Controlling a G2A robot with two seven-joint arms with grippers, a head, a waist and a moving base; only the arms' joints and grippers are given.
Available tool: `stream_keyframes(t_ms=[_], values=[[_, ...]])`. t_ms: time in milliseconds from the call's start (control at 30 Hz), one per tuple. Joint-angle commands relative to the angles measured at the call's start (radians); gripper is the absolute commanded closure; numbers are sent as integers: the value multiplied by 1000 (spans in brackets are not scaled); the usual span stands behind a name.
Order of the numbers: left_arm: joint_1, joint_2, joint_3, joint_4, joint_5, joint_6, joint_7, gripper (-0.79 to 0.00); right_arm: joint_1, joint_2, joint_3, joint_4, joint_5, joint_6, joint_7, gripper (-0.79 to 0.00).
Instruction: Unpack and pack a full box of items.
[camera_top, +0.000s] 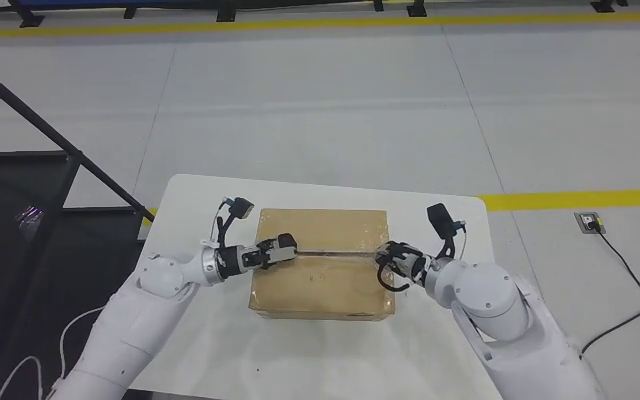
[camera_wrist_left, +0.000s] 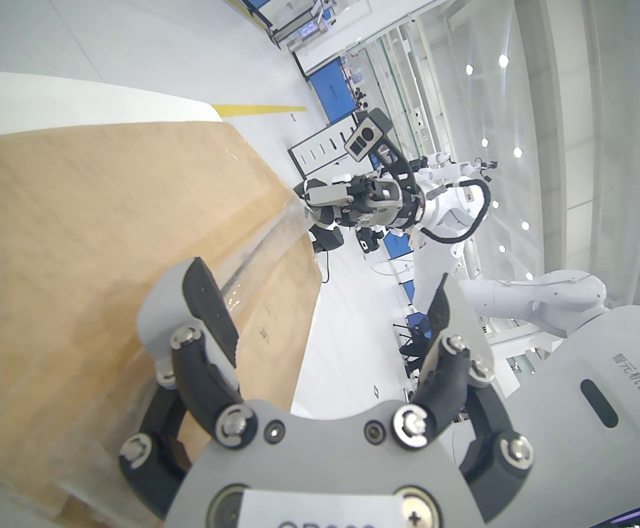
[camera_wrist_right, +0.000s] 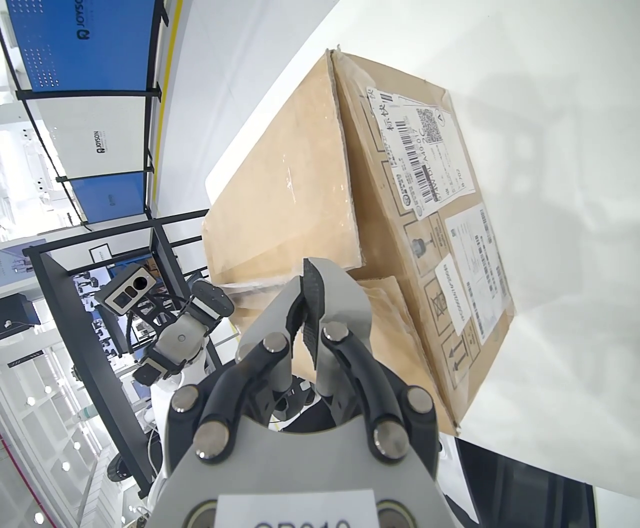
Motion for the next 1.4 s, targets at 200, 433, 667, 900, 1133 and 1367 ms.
stream_keyframes(t_ms=[200,433,667,900,1133,1367], values=[[-21,-19,20,42,1,-1,-2,-785,-3,1,-1,2,-2,0,5,-37],[-27,-31,23,73,-35,12,-13,-785,2,1,-4,8,1,3,6,-299],[-34,-41,22,97,-61,13,-33,-785,-27,5,32,-35,4,17,-22,-336],[-32,-48,17,112,-82,9,-53,-785,-129,9,116,-181,12,-30,-136,-305],[-29,-54,9,119,-92,6,-64,-785,-67,0,30,-110,17,-68,-85,-262],[-24,-59,-2,122,-117,9,-82,-785,84,-28,-118,81,7,-53,-40,-139]])
